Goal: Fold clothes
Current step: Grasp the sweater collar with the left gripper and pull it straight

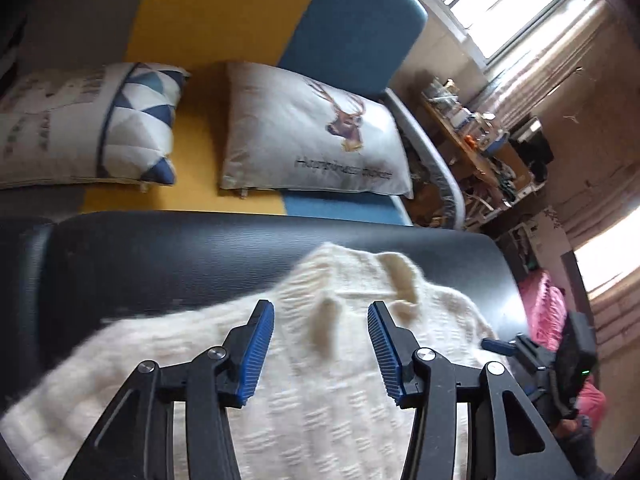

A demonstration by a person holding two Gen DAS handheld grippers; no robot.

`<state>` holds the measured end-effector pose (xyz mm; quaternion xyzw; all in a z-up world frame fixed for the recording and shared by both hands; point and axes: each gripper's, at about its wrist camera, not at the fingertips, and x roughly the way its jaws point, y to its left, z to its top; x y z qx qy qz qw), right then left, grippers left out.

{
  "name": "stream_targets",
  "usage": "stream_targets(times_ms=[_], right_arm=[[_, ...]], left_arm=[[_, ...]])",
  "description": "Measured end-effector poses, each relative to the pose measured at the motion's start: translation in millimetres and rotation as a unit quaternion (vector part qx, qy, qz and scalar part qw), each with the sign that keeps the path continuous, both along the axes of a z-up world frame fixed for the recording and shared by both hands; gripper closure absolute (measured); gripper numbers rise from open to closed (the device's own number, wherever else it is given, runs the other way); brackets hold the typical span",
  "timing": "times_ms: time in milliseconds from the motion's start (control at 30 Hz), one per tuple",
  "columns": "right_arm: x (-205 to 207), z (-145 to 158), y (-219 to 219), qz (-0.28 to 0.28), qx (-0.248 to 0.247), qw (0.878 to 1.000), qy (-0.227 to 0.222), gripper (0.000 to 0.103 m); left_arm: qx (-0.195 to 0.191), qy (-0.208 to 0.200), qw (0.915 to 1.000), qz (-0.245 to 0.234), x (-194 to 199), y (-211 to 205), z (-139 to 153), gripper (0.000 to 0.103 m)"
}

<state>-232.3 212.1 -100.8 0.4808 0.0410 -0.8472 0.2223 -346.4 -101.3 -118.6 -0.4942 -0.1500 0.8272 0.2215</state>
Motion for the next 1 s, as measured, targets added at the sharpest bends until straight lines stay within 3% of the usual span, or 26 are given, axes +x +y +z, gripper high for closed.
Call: stream_targets(times_ms=[100,200,333,533,567,600,700,800,933,1000], right_arm=[[-12.1,10.8,-32.9,0.03,-0.026,0.999,0.009,0.014],[-20.7,6.3,-62.6,0.054,-0.018,0.998,0.002,0.014],[-34.4,-9.7,-65.6,0.044,-0.012,0.999,-0.021,0.014],[-38.6,-28.8,-50.2,0.034,-0.007,0.999,-0.029,0.013],[-38.7,-28.4,-48.5,0.036,-0.005,0.999,-0.026,0.013],[-38.8,-28.0,-46.8,0.038,-0.003,0.999,-0.024,0.014],[-38.8,-31.6,-37.3,0.022,0.016,1.0,-0.013,0.014],[-33.3,-36.6,-34.5,0.015,0.028,0.999,0.015,0.014],[-33.3,-34.9,-36.5,0.017,0.036,0.999,0.018,0.014],[-33.8,-32.1,-35.7,0.019,0.038,0.999,0.01,0.014]], left_arm=[[-0.034,0.009,0.9994,0.002,-1.0,-8.9,-7.3,0.053],[-0.069,0.032,0.9967,-0.028,-2.9,4.8,-10.2,0.053],[-0.165,0.062,0.9815,-0.074,-8.3,34.3,-16.9,0.053],[-0.194,0.071,0.968,-0.142,-12.9,56.6,-27.8,0.048],[-0.189,0.071,0.9702,-0.134,-13.5,55.1,-27.6,0.063],[-0.173,0.067,0.9755,-0.117,-14.9,50.7,-26.6,0.093],[-0.116,0.05,0.9908,-0.048,-19.8,29.0,-29.7,0.094],[-0.013,0.016,0.9996,0.017,-22.3,2.4,-40.6,0.093],[-0.006,0.015,0.9996,0.025,-18.4,6.6,-33.3,0.09],[0.0,0.006,0.9993,0.036,-13.9,5.6,-24.1,0.08]])
